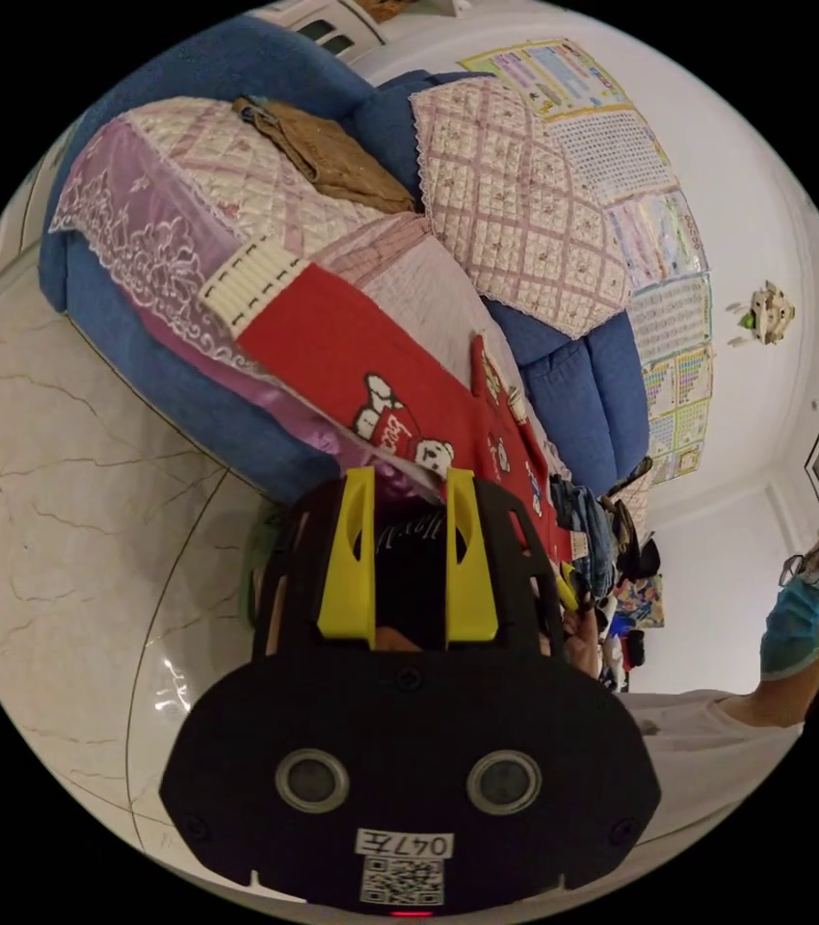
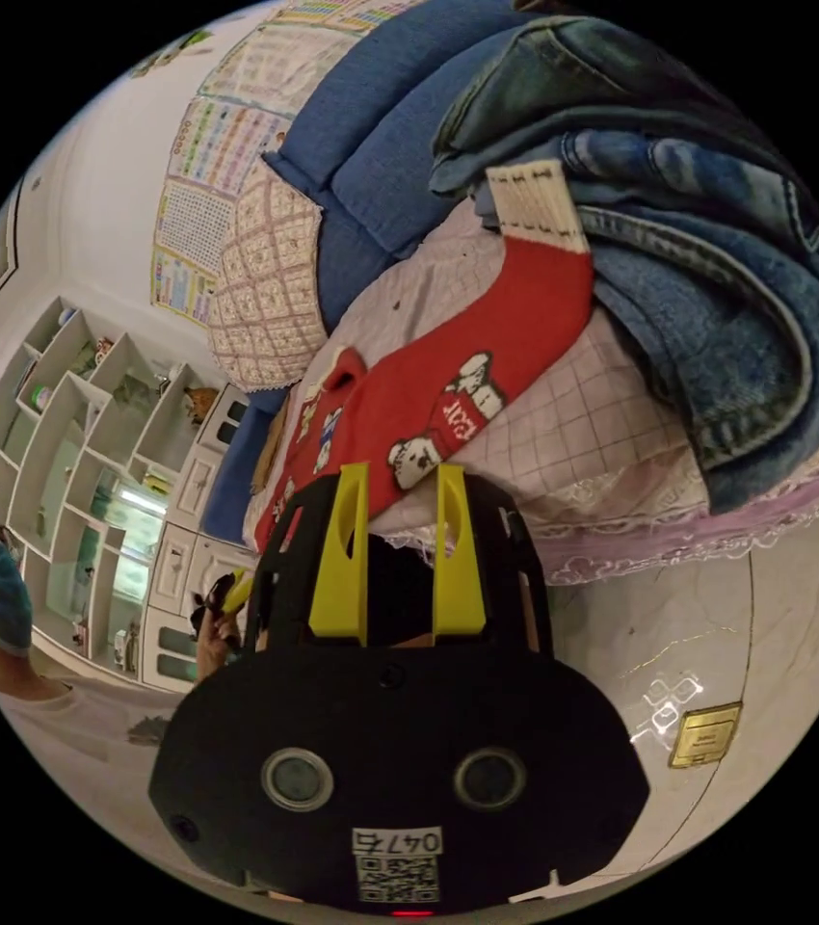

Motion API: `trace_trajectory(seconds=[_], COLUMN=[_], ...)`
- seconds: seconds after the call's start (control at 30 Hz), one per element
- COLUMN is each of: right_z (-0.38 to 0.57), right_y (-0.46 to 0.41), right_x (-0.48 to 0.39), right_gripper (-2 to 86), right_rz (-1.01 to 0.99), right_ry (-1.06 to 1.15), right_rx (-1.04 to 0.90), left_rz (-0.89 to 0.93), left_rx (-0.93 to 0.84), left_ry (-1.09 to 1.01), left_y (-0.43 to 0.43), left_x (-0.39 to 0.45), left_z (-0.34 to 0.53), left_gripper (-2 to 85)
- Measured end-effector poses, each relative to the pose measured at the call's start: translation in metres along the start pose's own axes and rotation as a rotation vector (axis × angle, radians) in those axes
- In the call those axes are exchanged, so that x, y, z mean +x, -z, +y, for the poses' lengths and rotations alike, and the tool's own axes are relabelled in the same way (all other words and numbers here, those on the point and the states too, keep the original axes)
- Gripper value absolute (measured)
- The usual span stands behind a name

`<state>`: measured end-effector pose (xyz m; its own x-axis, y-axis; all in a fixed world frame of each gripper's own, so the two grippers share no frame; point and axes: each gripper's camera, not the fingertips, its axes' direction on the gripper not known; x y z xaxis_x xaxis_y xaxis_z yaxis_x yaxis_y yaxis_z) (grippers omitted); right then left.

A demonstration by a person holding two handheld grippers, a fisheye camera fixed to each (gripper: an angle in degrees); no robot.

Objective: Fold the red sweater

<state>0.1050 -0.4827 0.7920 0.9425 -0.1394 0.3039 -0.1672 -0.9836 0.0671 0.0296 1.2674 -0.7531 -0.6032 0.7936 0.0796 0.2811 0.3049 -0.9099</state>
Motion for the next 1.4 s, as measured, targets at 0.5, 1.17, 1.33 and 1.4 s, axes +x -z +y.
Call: trace_trajectory(seconds=[0.5, 1.17, 1.33, 1.4], right_z=[-0.022, -0.360, -0.379, -0.372], right_y=[-0.040, -0.076, -0.076, -0.098], right_x=[0.048, -0.240, -0.322, -0.328], right_gripper=[2.9, -0.6, -0.1, 0.0], right_rz=[-0.070, 0.111, 0.170, 0.225], right_ry=[0.034, 0.513, 0.656, 0.674], right_rx=[0.039, 0.330, 0.386, 0.357], left_rz=[0.226, 0.157, 0.019, -0.097], left_rx=[-0.013, 0.358, 0.424, 0.362], left_ry=[0.112, -0.590, -0.731, -0.710], left_y=[-0.079, -0.200, -0.207, -0.228], left_x=[0.025, 0.345, 0.410, 0.407], left_z=[-0.007, -0.192, -0.174, -0.164], left_gripper=[10.0, -1.0, -1.0, -1.0])
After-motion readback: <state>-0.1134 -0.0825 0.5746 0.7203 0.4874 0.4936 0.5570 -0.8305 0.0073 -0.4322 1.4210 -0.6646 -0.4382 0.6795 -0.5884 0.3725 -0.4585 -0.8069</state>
